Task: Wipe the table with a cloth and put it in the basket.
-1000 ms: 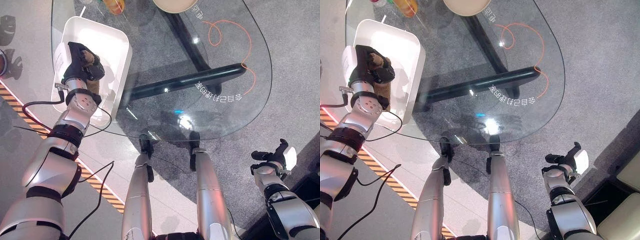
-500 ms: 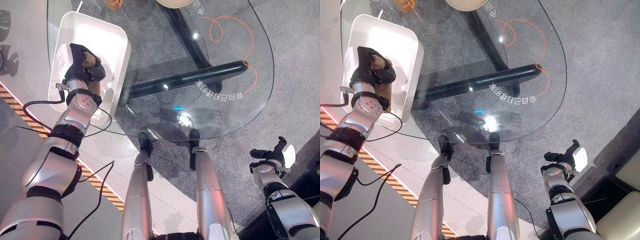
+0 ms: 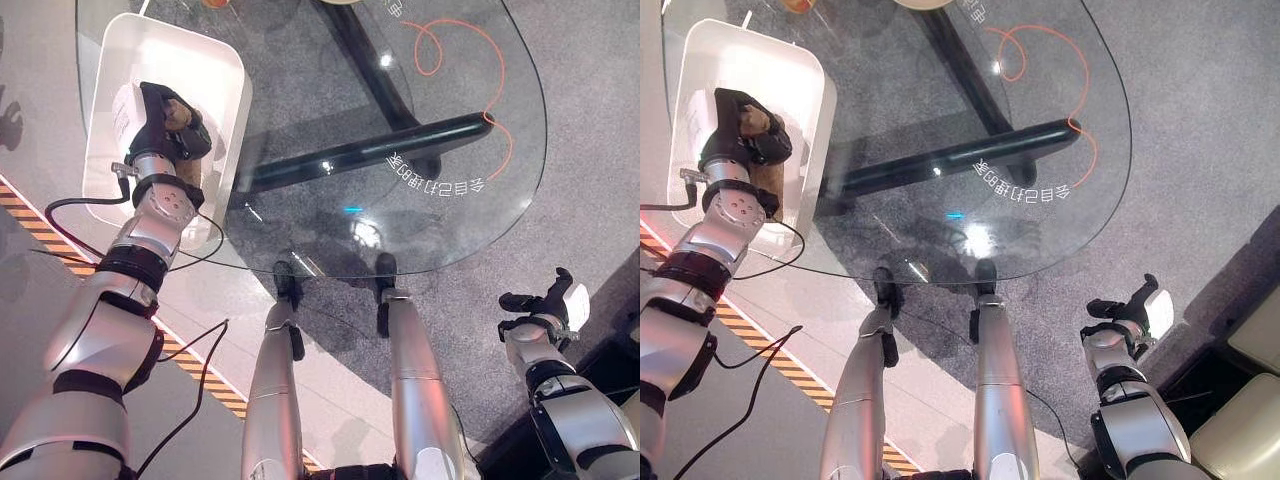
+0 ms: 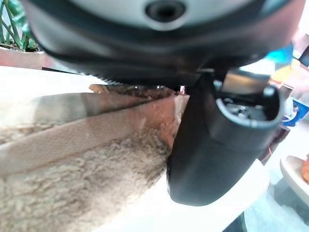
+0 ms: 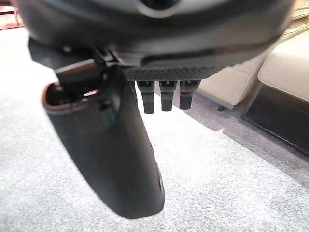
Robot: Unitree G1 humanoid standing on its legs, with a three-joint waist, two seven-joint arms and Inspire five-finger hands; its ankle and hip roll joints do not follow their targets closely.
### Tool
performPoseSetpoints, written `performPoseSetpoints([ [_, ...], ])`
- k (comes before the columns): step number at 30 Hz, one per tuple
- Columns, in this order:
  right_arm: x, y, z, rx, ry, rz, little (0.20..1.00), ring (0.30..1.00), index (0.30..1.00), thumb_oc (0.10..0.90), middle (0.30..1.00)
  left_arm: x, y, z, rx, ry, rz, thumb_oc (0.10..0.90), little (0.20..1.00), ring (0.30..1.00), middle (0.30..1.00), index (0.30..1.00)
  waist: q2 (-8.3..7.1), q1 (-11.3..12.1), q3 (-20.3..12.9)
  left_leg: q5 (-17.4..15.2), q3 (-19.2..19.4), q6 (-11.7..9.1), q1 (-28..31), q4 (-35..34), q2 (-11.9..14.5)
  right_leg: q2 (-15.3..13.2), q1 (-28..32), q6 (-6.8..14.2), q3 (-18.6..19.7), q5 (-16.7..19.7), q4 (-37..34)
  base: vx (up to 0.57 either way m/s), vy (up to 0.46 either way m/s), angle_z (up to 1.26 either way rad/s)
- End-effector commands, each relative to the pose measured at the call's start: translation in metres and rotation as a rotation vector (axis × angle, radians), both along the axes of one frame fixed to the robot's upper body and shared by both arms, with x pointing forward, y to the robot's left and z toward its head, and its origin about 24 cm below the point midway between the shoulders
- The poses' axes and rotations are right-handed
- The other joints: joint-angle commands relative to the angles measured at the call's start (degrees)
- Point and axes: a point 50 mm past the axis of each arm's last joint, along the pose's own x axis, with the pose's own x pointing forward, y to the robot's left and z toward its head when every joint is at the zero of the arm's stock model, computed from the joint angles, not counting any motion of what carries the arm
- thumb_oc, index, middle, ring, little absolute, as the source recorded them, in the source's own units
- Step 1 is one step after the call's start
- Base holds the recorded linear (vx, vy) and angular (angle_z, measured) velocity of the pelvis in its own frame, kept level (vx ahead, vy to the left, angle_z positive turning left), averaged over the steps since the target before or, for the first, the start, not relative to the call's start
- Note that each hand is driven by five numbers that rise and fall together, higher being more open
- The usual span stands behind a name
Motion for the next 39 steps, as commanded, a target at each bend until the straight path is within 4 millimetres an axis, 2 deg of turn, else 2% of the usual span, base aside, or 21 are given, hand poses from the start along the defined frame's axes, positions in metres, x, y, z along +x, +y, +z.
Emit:
performPoseSetpoints([
  [1, -0.017, -0.019, -0.003, -0.068, 0.031, -0.066, 0.9, 0.9, 0.9, 0.8, 0.9, -0.009, 0.018, 0.066, 0.034, -0.217, 0.08, 0.8, 0.9, 0.9, 0.9, 0.9, -1.09, 0.67, -1.5, -8.12, 4.78, 5.13, 0.02, 8.04, -3.84, 5.87, 2.01, -1.12, -0.48, 5.1, -7.09, 0.0, 0.0, 0.0],
  [23, -0.021, -0.019, -0.006, -0.063, 0.031, -0.07, 0.9, 0.9, 0.9, 0.8, 0.9, -0.009, 0.02, 0.064, 0.016, -0.227, 0.096, 0.8, 0.9, 0.9, 0.9, 0.9, -0.93, 0.73, -1.5, -8.14, 4.45, 5.1, 0.0, 7.98, -3.99, 5.7, 1.95, -1.04, -0.55, 5.13, -7.12, 0.0, 0.0, 0.0],
  [28, -0.022, -0.018, -0.009, -0.062, 0.036, -0.063, 0.9, 0.9, 0.9, 0.8, 0.9, -0.012, 0.021, 0.069, -0.045, -0.294, 0.08, 0.8, 0.9, 0.9, 0.9, 0.9, -0.95, 0.8, -1.5, -8.19, 3.96, 5.2, 0.97, 7.45, -4.41, 6.01, 2.83, -1.17, -0.06, 5.19, -7.59, 0.0, 0.0, 0.0],
  [35, -0.037, -0.018, -0.023, -0.042, 0.052, -0.073, 0.9, 0.9, 0.9, 0.8, 0.9, -0.026, 0.03, 0.071, -0.161, -0.434, 0.033, 0.8, 0.9, 0.9, 0.9, 0.9, -0.82, 1.55, -1.5, -7.28, 2.73, 4.95, 7.7, 3.55, -5.31, 6.44, 9.17, -0.54, 0.78, 5.93, -10.35, 0.0, -0.01, 0.01],
  [39, -0.049, -0.022, -0.032, -0.016, 0.075, -0.085, 0.9, 0.9, 0.9, 0.8, 0.9, -0.037, 0.044, 0.07, -0.216, -0.495, 0.017, 0.8, 0.9, 0.9, 0.9, 0.9, -0.86, 2.48, -1.5, -5.43, 2.59, 4.05, 16.51, -2.04, -5.23, 5.53, 17.82, 0.48, 0.23, 7.07, -15.33, -0.01, -0.032, -0.03],
])
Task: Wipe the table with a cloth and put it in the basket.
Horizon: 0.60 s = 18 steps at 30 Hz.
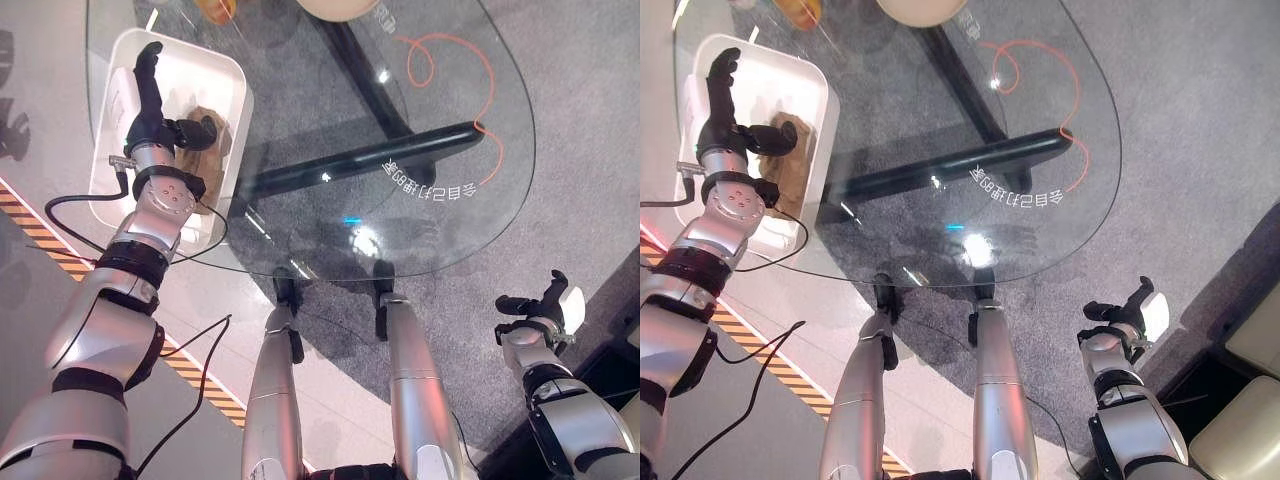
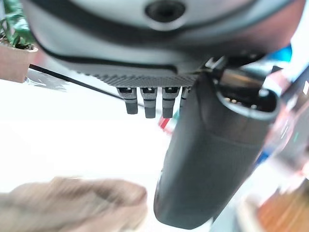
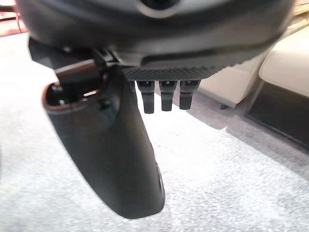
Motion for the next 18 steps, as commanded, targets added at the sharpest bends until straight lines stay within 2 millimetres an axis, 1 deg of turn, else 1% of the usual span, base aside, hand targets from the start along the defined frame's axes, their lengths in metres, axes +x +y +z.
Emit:
performPoseSetpoints([
  [1, -0.035, -0.025, -0.015, -0.022, 0.055, -0.09, 0.9, 0.9, 0.9, 0.8, 0.9, -0.032, 0.043, 0.067, -0.024, -0.337, 0.113, 0.8, 0.9, 0.9, 0.9, 0.9, -0.92, 1.64, -1.49, -5.48, 2.83, 4.43, 7.91, -0.02, -5.75, 4.49, 9.61, 0.7, 0.19, 6.86, -13.55, 0.0, -0.048, -0.07],
  [2, -0.038, -0.027, -0.016, -0.018, 0.068, -0.09, 0.9, 0.9, 0.9, 0.8, 0.9, -0.034, 0.047, 0.067, -0.024, -0.332, 0.118, 0.8, 0.9, 0.9, 0.9, 0.9, -0.91, 1.77, -1.95, -5.24, 2.86, 4.27, 9.62, -1.16, -5.74, 4.2, 11.37, 0.85, 0.06, 7.12, -14.81, 0.04, -0.04, -0.03],
  [4, -0.051, -0.032, -0.025, 0.007, 0.108, -0.089, 0.9, 0.9, 0.9, 0.8, 0.9, -0.038, 0.056, 0.062, -0.015, -0.318, 0.13, 0.8, 0.9, 0.9, 0.9, 0.9, -0.82, 2.24, -4.45, -5.13, 2.99, 3.91, 12.86, -3.59, -5.65, 3.46, 14.69, 1.27, -0.37, 7.1, -17.06, 0.08, -0.039, 0.04],
  [5, -0.06, -0.035, -0.03, 0.025, 0.138, -0.088, 0.9, 0.9, 0.9, 0.8, 0.9, -0.042, 0.063, 0.06, -0.018, -0.309, 0.141, 0.8, 0.9, 0.9, 0.9, 0.9, -0.75, 2.46, -6.3, -4.55, 3.06, 3.73, 14.97, -5.66, -5.62, 2.97, 16.9, 1.4, -0.53, 7.71, -19.16, 0.07, -0.038, 0.03],
  [6, -0.063, -0.036, -0.032, 0.035, 0.146, -0.089, 0.9, 0.9, 0.9, 0.8, 0.9, -0.043, 0.065, 0.059, -0.019, -0.306, 0.143, 0.8, 0.9, 0.9, 0.9, 0.9, -0.73, 2.51, -6.84, -4.42, 3.07, 3.69, 15.6, -6.29, -5.6, 2.87, 17.58, 1.43, -0.6, 7.82, -19.77, 0.06, -0.053, 0.0],
  [8, -0.078, -0.038, -0.043, 0.079, 0.191, -0.079, 0.9, 0.9, 0.9, 0.8, 0.9, -0.048, 0.075, 0.05, -0.037, -0.277, 0.15, 0.8, 0.9, 0.9, 0.9, 0.9, -0.51, 2.83, -9.36, -3.91, 2.79, 3.29, 18.86, -9.06, -5.33, 2.33, 21.34, 1.61, -0.94, 8.15, -22.51, 0.08, -0.068, 0.02],
  [9, -0.087, -0.036, -0.051, 0.117, 0.223, -0.069, 0.9, 0.9, 0.9, 0.8, 0.9, -0.051, 0.081, 0.04, -0.054, -0.247, 0.153, 0.8, 0.9, 0.9, 0.9, 0.9, -0.39, 3.08, -10.94, -3.7, 2.51, 3.12, 21.1, -10.77, -5.3, 2.05, 23.94, 1.8, -1.21, 8.36, -24.29, 0.09, -0.068, 0.08],
  [10, -0.092, -0.034, -0.056, 0.138, 0.245, -0.058, 0.9, 0.9, 0.9, 0.8, 0.9, -0.052, 0.085, 0.032, -0.066, -0.231, 0.155, 0.8, 0.9, 0.9, 0.9, 0.9, -0.32, 3.26, -11.96, -3.55, 2.38, 3.0, 22.12, -11.7, -5.25, 1.92, 25.12, 1.92, -1.35, 8.49, -25.17, 0.14, -0.072, 0.13],
  [12, -0.113, -0.029, -0.073, 0.215, 0.326, -0.036, 0.9, 0.9, 0.9, 0.8, 0.9, -0.06, 0.096, 0.0, -0.084, -0.13, 0.156, 0.8, 0.9, 0.9, 0.9, 0.9, -0.27, 4.02, -15.44, -3.15, 2.23, 2.71, 26.42, -15.04, -4.97, 1.37, 30.36, 2.33, -1.83, 8.86, -28.85, 0.14, -0.058, 0.14],
  [13, -0.114, -0.029, -0.073, 0.214, 0.328, -0.035, 0.9, 0.9, 0.9, 0.8, 0.9, -0.061, 0.096, -0.002, -0.086, -0.128, 0.157, 0.8, 0.9, 0.9, 0.9, 0.9, -0.2, 3.91, -15.42, -3.08, 2.21, 2.7, 26.69, -15.26, -4.97, 1.39, 30.65, 2.33, -1.87, 8.92, -29.06, 0.09, -0.052, 0.07],
  [15, -0.129, -0.023, -0.085, 0.253, 0.382, -0.02, 0.9, 0.9, 0.9, 0.8, 0.9, -0.069, 0.103, -0.034, -0.133, -0.041, 0.142, 0.8, 0.9, 0.9, 0.9, 0.9, -0.33, 4.62, -17.78, -3.1, 1.84, 2.72, 28.92, -16.47, -4.9, 1.25, 33.38, 2.45, -2.28, 9.01, -30.57, 0.1, -0.047, 0.14],
  [16, -0.136, -0.02, -0.09, 0.266, 0.403, -0.013, 0.9, 0.9, 0.9, 0.8, 0.9, -0.074, 0.104, -0.055, -0.158, 0.015, 0.137, 0.8, 0.9, 0.9, 0.9, 0.9, -0.37, 5.0, -18.95, -3.17, 1.61, 2.75, 29.89, -16.85, -4.87, 1.06, 34.63, 2.51, -2.5, 9.1, -31.32, 0.07, -0.026, 0.2],
  [17, -0.136, -0.02, -0.09, 0.265, 0.404, -0.012, 0.9, 0.9, 0.9, 0.8, 0.9, -0.074, 0.104, -0.055, -0.159, 0.015, 0.137, 0.8, 0.9, 0.9, 0.9, 0.9, -0.33, 4.93, -18.96, -3.16, 1.59, 2.75, 29.96, -16.89, -4.86, 1.06, 34.72, 2.51, -2.53, 9.12, -31.39, 0.1, -0.024, 0.17],
  [18, -0.146, -0.015, -0.096, 0.283, 0.429, -0.019, 0.9, 0.9, 0.9, 0.8, 0.9, -0.084, 0.106, -0.089, -0.225, 0.1, 0.133, 0.8, 0.9, 0.9, 0.9, 0.9, -0.46, 5.69, -20.78, -3.35, 1.22, 2.9, 31.46, -17.56, -4.79, 0.99, 36.59, 2.57, -2.88, 9.05, -32.23, 0.08, -0.015, 0.13],
])
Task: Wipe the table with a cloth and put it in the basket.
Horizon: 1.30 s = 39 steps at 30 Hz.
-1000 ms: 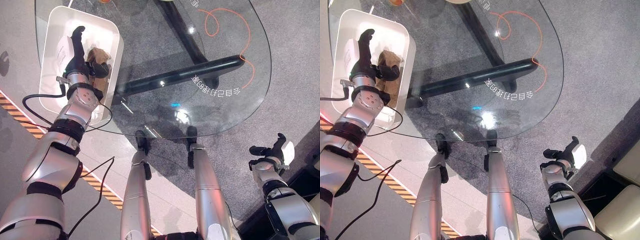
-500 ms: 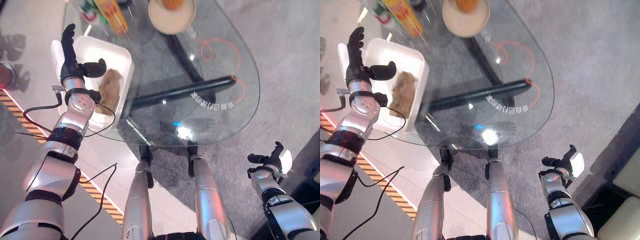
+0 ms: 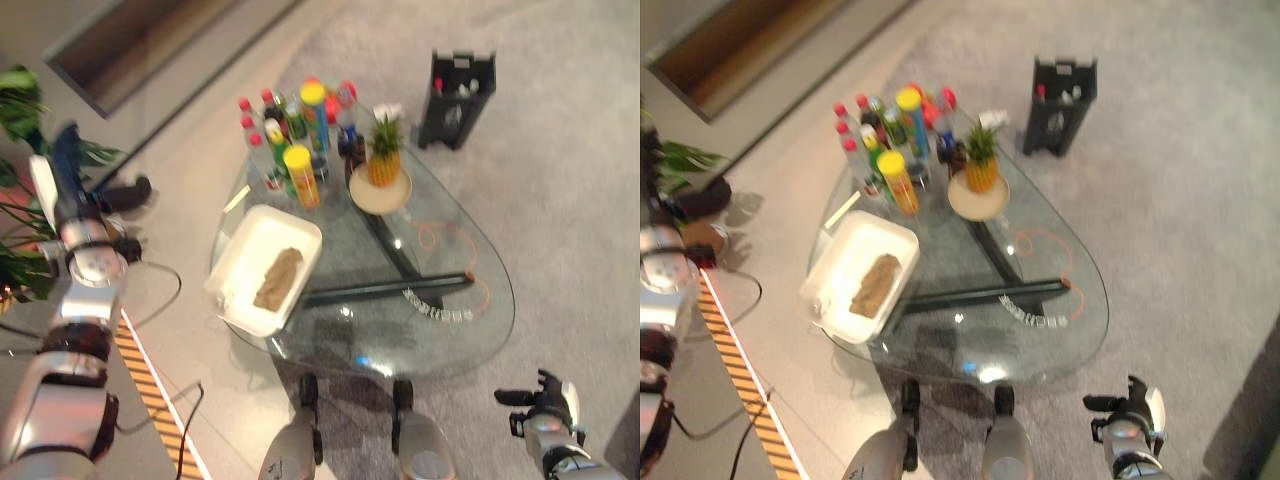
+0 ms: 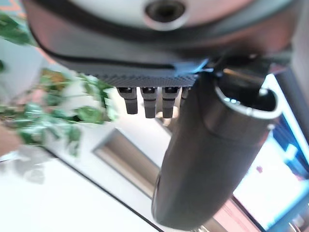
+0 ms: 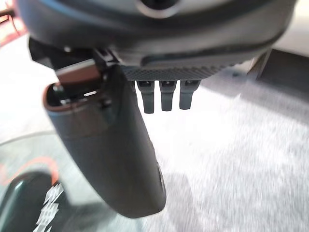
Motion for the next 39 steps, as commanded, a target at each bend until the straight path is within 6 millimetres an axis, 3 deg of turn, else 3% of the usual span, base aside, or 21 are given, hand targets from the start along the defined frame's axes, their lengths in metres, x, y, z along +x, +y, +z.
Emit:
performPoseSetpoints([
  [1, -0.025, -0.008, -0.005, -0.029, 0.056, -0.027, 0.9, 0.9, 0.9, 0.8, 0.9, -0.007, 0.014, 0.018, -0.035, -0.109, -0.002, 0.8, 0.9, 0.9, 0.9, 0.9, -2.93, 1.08, -4.75, -5.91, 1.11, 1.97, 1.97, 0.9, -5.02, 0.91, -0.06, -0.55, 2.05, 3.1, -3.05, 0.18, -0.019, 0.16],
  [2, -0.039, -0.004, -0.013, 0.0, 0.1, -0.036, 0.9, 0.9, 0.9, 0.8, 0.9, -0.03, 0.015, -0.033, -0.128, 0.014, 0.011, 0.8, 0.9, 0.9, 0.9, 0.9, -3.04, 1.94, -7.07, -6.4, 0.67, 2.17, 3.7, 0.43, -4.95, 0.89, 2.15, -0.36, 1.64, 2.82, -3.71, 0.11, -0.006, 0.18],
  [3, -0.039, -0.004, -0.013, -0.001, 0.102, -0.035, 0.9, 0.9, 0.9, 0.8, 0.9, -0.03, 0.015, -0.033, -0.129, 0.016, 0.011, 0.8, 0.9, 0.9, 0.9, 0.9, -2.99, 1.87, -7.11, -6.42, 0.65, 2.17, 3.78, 0.41, -4.94, 0.9, 2.25, -0.36, 1.62, 2.82, -3.77, 0.14, 0.008, 0.18],
  [4, -0.046, -0.001, -0.017, 0.012, 0.134, -0.03, 0.9, 0.9, 0.9, 0.8, 0.9, -0.049, 0.015, -0.068, -0.198, 0.116, 0.022, 0.8, 0.9, 0.9, 0.9, 0.9, -3.14, 2.28, -8.18, -6.72, 0.44, 2.31, 4.72, 0.23, -4.82, 0.91, 3.45, -0.34, 1.52, 2.5, -3.98, 0.04, 0.015, 0.14],
  [7, -0.053, 0.002, -0.021, 0.025, 0.175, -0.02, 0.9, 0.9, 0.9, 0.8, 0.9, -0.071, 0.012, -0.105, -0.294, 0.223, 0.022, 0.8, 0.9, 0.9, 0.9, 0.9, -3.35, 2.59, -9.02, -7.13, 0.41, 2.5, 5.83, 0.23, -4.74, 0.98, 4.73, -0.42, 1.41, 2.17, -4.21, 0.05, 0.016, 0.1],
  [8, -0.057, 0.004, -0.024, 0.032, 0.209, 0.002, 0.9, 0.9, 0.9, 0.8, 0.9, -0.087, 0.009, -0.129, -0.357, 0.297, 0.032, 0.8, 0.9, 0.9, 0.9, 0.9, -3.52, 2.77, -9.55, -7.44, 0.51, 2.57, 6.61, 0.24, -4.62, 0.97, 5.69, -0.49, 1.31, 2.04, -4.52, 0.05, 0.011, 0.1],
  [9, -0.057, 0.004, -0.024, 0.032, 0.209, 0.002, 0.9, 0.9, 0.9, 0.8, 0.9, -0.087, 0.009, -0.129, -0.357, 0.297, 0.032, 0.8, 0.9, 0.9, 0.9, 0.9, -3.52, 2.77, -9.55, -7.44, 0.51, 2.57, 6.61, 0.24, -4.62, 0.97, 5.69, -0.49, 1.31, 2.04, -4.52, 0.08, 0.027, 0.11],
  [10, -0.063, 0.007, -0.027, 0.043, 0.249, 0.01, 0.9, 0.9, 0.9, 0.8, 0.9, -0.108, -0.001, -0.159, -0.399, 0.428, 0.035, 0.8, 0.9, 0.9, 0.9, 0.9, -3.85, 3.07, -10.13, -7.76, 0.67, 2.69, 7.53, 0.3, -4.47, 0.93, 6.85, -0.51, 1.12, 2.0, -4.93, 0.04, 0.02, 0.02],
  [11, -0.063, 0.007, -0.027, 0.043, 0.249, 0.01, 0.9, 0.9, 0.9, 0.8, 0.9, -0.108, -0.001, -0.159, -0.399, 0.428, 0.035, 0.8, 0.9, 0.9, 0.9, 0.9, -3.85, 3.07, -10.13, -7.76, 0.67, 2.69, 7.53, 0.3, -4.47, 0.93, 6.85, -0.51, 1.12, 2.0, -4.93, 0.06, 0.026, 0.02],
  [14, -0.068, 0.01, -0.03, 0.062, 0.304, 0.032, 0.9, 0.9, 0.9, 0.8, 0.9, -0.142, -0.013, -0.196, -0.473, 0.61, 0.053, 0.8, 0.9, 0.9, 0.9, 0.9, -4.1, 3.56, -10.95, -8.19, 0.75, 2.79, 8.8, 0.16, -4.19, 0.79, 8.36, -0.53, 0.83, 1.95, -5.55, 0.05, 0.04, 0.01],
  [25, -0.074, 0.02, -0.037, 0.101, 0.406, 0.088, 0.9, 0.9, 0.9, 0.8, 0.9, -0.196, -0.048, -0.243, -0.538, 0.95, -0.009, 0.8, 0.9, 0.9, 0.9, 0.9, -4.76, 4.08, -10.87, -8.42, 0.88, 2.84, 9.99, -0.14, -3.72, 0.29, 9.69, -0.01, 0.02, 2.5, -6.71, 0.0, 0.0, 0.0],
  [39, -0.082, 0.036, -0.046, 0.213, 0.56, 0.186, 0.9, 0.9, 0.9, 0.8, 0.9, -0.224, -0.083, -0.267, -0.593, 1.294, -0.192, 0.8, 0.9, 0.9, 0.9, 0.9, -5.36, 4.09, -11.02, -8.55, 1.49, 2.4, 10.04, -0.14, -3.11, 0.03, 9.71, 0.48, -0.62, 3.44, -7.76, 0.0, 0.0, 0.0],
])
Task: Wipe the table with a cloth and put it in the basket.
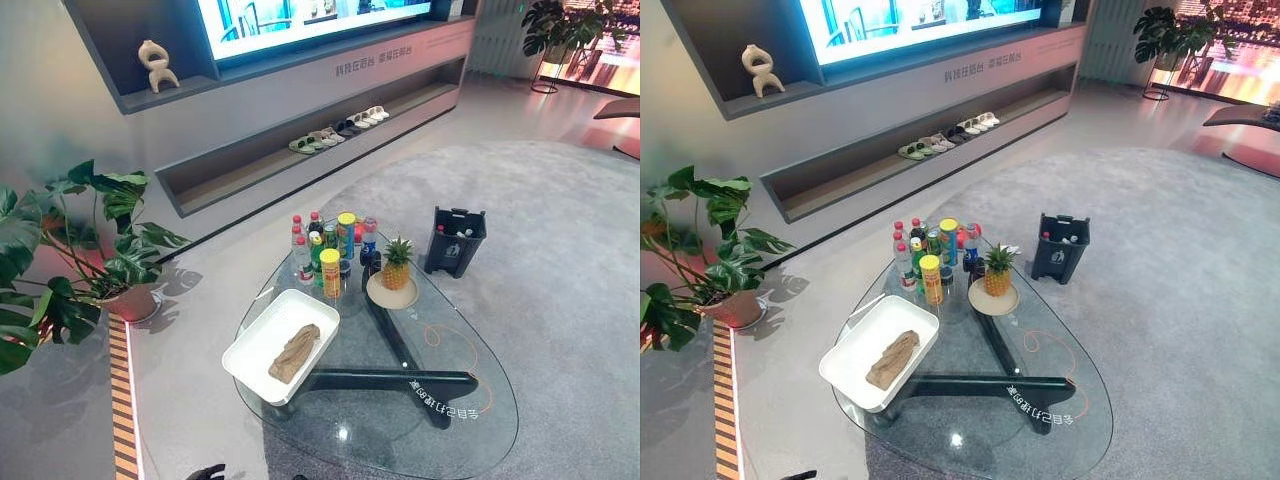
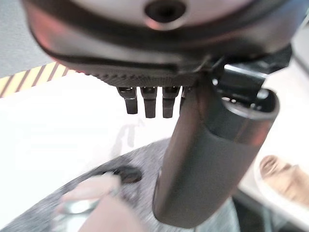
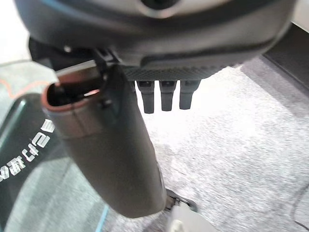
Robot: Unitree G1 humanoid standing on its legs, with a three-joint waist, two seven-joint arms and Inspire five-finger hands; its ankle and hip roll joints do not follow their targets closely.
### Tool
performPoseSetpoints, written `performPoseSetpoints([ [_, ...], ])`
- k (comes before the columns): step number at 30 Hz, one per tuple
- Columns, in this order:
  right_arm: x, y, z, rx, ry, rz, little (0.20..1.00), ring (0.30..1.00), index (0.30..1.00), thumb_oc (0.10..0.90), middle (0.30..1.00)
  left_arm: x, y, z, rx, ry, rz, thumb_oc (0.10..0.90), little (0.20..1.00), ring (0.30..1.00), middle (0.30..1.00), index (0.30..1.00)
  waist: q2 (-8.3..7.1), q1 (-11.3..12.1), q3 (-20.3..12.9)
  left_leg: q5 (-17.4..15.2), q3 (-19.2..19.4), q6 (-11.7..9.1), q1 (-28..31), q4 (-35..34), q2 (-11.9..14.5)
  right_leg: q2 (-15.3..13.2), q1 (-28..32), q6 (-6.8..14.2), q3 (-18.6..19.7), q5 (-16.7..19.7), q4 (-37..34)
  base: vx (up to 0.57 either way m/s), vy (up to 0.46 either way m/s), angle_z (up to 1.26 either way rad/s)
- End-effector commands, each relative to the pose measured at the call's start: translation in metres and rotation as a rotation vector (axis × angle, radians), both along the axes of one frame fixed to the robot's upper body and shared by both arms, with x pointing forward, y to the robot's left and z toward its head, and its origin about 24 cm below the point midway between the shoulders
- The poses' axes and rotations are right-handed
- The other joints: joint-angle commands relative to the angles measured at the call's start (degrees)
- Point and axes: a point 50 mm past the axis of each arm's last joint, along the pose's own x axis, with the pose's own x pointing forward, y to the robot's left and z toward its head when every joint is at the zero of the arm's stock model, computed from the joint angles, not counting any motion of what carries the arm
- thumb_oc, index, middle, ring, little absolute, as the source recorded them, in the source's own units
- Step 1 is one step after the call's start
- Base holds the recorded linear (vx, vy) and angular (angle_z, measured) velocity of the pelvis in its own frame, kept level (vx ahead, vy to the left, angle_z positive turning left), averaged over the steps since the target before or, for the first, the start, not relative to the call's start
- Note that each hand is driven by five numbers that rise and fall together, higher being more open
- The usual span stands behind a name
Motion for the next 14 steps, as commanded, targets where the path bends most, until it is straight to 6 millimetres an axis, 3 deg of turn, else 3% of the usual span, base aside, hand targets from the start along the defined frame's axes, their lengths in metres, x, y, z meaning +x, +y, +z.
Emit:
performPoseSetpoints([
  [1, 0.0165, 0.0048, 0.0007, 0.006, 0.026, 0.061, 0.9, 0.9, 0.9, 0.8, 0.9, 0.0248, 0.0084, 0.0059, 0.027, -0.002, -0.058, 0.8, 0.9, 0.9, 0.9, 0.9, -2.36, 0.46, 2.04, -5.75, 2.83, 1.66, 4.41, 0.34, -3.1, -0.47, -0.67, 0.76, 1.85, 2.14, 0.24, 0.0, 0.0, 0.0],
  [14, 0.0159, 0.0098, -0.0011, 0.078, 0.084, 0.083, 0.9, 0.9, 0.9, 0.8, 0.9, 0.023, 0.006, 0.0043, 0.02, 0.061, -0.087, 0.8, 0.9, 0.9, 0.9, 0.9, -2.56, 0.2, 2.14, -6.18, 3.11, 1.59, 4.82, 0.34, -2.85, -0.56, -0.56, 0.72, 2.16, 1.91, 0.24, 0.0, 0.0, 0.0],
])
